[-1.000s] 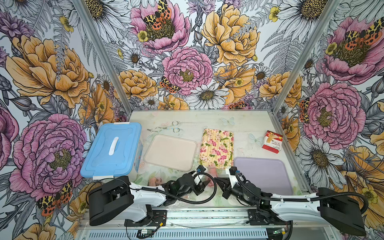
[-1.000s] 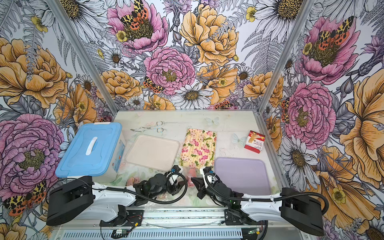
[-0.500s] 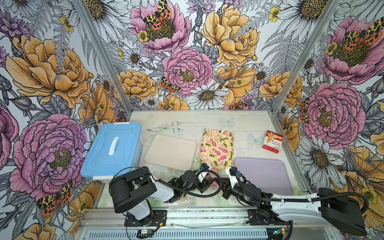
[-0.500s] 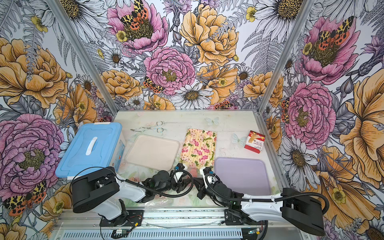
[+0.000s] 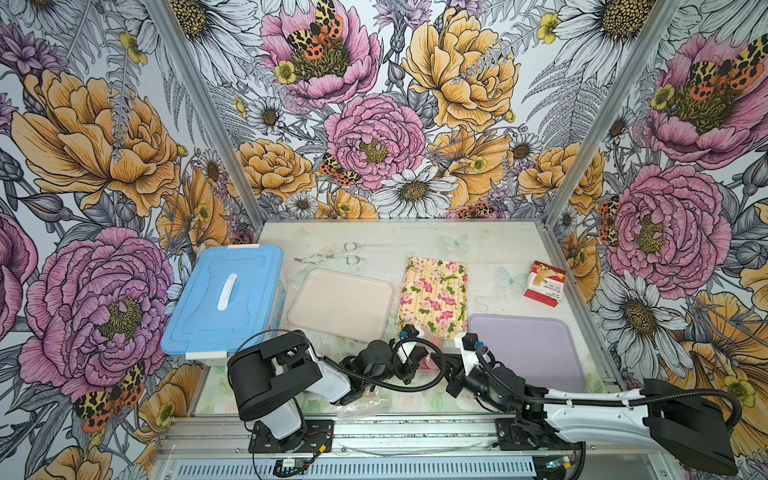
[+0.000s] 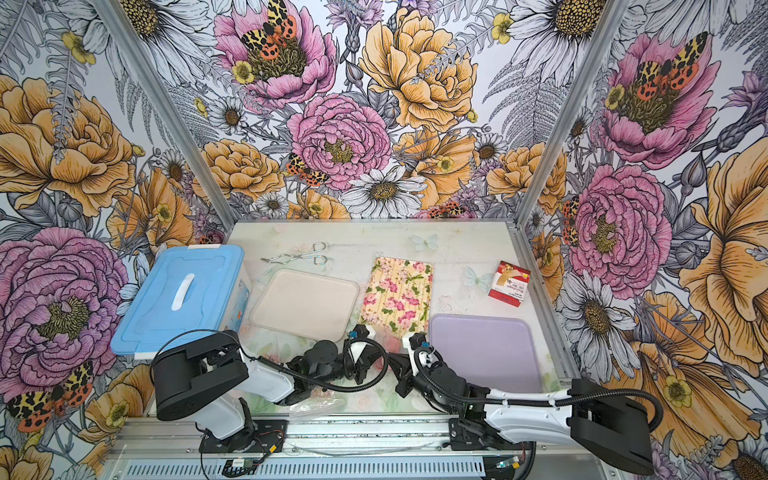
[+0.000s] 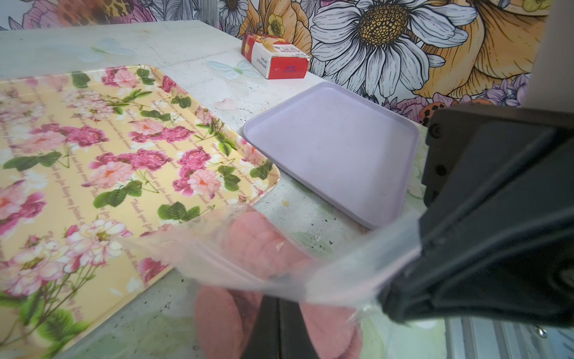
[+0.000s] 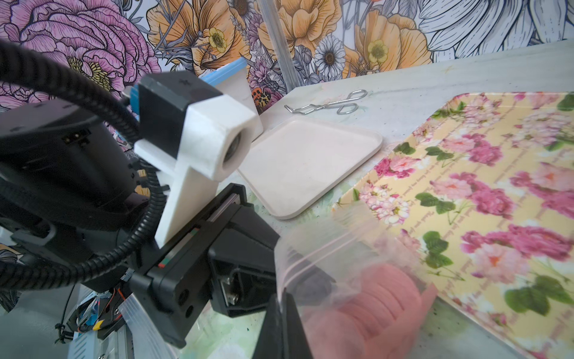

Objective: Pour cookies out of the ziploc bag
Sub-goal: Open the ziploc bag at the center of the board.

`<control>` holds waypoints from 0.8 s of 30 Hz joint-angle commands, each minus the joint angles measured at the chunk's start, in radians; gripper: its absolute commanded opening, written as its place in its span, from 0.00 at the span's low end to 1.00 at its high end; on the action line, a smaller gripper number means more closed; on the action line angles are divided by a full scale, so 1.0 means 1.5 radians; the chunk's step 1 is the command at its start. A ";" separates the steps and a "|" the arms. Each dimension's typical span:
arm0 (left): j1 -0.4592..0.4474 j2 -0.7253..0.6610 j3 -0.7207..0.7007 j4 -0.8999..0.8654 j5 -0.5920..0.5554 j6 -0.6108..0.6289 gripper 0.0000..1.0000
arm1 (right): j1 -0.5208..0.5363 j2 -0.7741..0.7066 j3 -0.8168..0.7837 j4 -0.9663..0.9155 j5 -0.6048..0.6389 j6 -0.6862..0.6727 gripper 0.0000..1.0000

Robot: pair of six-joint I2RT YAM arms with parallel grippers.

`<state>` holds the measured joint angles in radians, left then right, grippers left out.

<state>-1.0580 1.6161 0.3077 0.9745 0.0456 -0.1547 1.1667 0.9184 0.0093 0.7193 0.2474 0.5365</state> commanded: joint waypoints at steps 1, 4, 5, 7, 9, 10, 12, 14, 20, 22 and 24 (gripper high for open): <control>0.013 -0.016 -0.022 0.018 -0.023 -0.004 0.00 | 0.010 -0.044 -0.019 -0.013 0.007 -0.004 0.00; 0.014 -0.028 -0.033 0.015 -0.030 -0.008 0.00 | 0.010 -0.087 -0.024 -0.052 0.021 0.002 0.00; 0.011 -0.035 -0.036 0.012 -0.033 -0.008 0.00 | 0.010 -0.100 -0.027 -0.065 0.025 0.003 0.00; 0.011 -0.047 -0.038 0.002 -0.037 -0.008 0.00 | 0.010 -0.131 -0.032 -0.093 0.037 0.009 0.00; 0.008 -0.058 -0.041 -0.011 -0.044 -0.008 0.00 | 0.010 -0.160 -0.032 -0.131 0.047 0.011 0.01; 0.006 -0.063 -0.040 -0.022 -0.049 -0.007 0.00 | 0.010 -0.176 -0.032 -0.149 0.056 0.012 0.14; 0.004 -0.070 -0.038 -0.043 -0.057 -0.005 0.00 | 0.010 -0.206 -0.031 -0.190 0.072 0.012 0.34; 0.003 -0.072 -0.041 -0.050 -0.070 -0.005 0.00 | 0.011 -0.233 -0.026 -0.231 0.086 0.011 0.41; 0.001 -0.066 -0.058 -0.035 -0.091 -0.015 0.00 | 0.011 -0.281 -0.018 -0.325 0.145 0.035 0.35; 0.002 -0.063 -0.064 -0.024 -0.092 -0.015 0.00 | 0.010 -0.277 -0.016 -0.336 0.155 0.037 0.32; 0.001 -0.062 -0.071 -0.006 -0.088 -0.015 0.00 | 0.010 -0.260 -0.014 -0.325 0.133 0.022 0.33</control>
<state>-1.0580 1.5238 0.2214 0.9234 -0.0628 -0.1623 1.1778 0.5167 0.0093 0.2695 0.4263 0.5755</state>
